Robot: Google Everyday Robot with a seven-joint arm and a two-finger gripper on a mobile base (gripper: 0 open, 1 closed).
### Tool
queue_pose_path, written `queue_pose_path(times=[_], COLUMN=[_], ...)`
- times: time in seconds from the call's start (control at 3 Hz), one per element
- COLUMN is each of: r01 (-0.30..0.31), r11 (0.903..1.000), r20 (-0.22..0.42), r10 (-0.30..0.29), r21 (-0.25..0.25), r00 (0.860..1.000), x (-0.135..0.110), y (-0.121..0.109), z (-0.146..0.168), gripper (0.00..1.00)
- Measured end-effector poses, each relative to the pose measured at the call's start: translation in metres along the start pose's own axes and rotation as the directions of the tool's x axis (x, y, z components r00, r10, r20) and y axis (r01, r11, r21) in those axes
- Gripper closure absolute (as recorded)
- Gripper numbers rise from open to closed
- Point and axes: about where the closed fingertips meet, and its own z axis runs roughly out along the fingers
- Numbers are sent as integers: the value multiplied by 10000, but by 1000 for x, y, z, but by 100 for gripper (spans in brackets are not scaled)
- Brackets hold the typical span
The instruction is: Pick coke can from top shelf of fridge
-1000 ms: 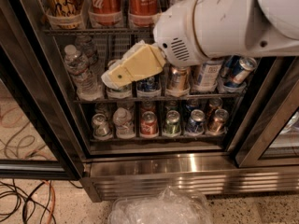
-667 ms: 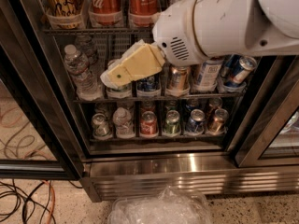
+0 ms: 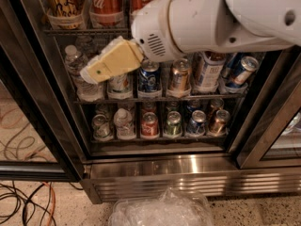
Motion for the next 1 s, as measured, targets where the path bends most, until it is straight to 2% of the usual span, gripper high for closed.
queue_pose_path(times=[0.33, 0.67, 1.0], r01=[-593, -1015, -1170], r11=[9946, 9739, 9295], r20=[445, 406, 615], r10=[556, 952, 1018], r21=[848, 2030, 3498], r00=[9975, 9946, 9929], x=[-7, 3, 14], y=[6, 27, 32], z=[9, 18, 13], gripper=[0, 0, 0])
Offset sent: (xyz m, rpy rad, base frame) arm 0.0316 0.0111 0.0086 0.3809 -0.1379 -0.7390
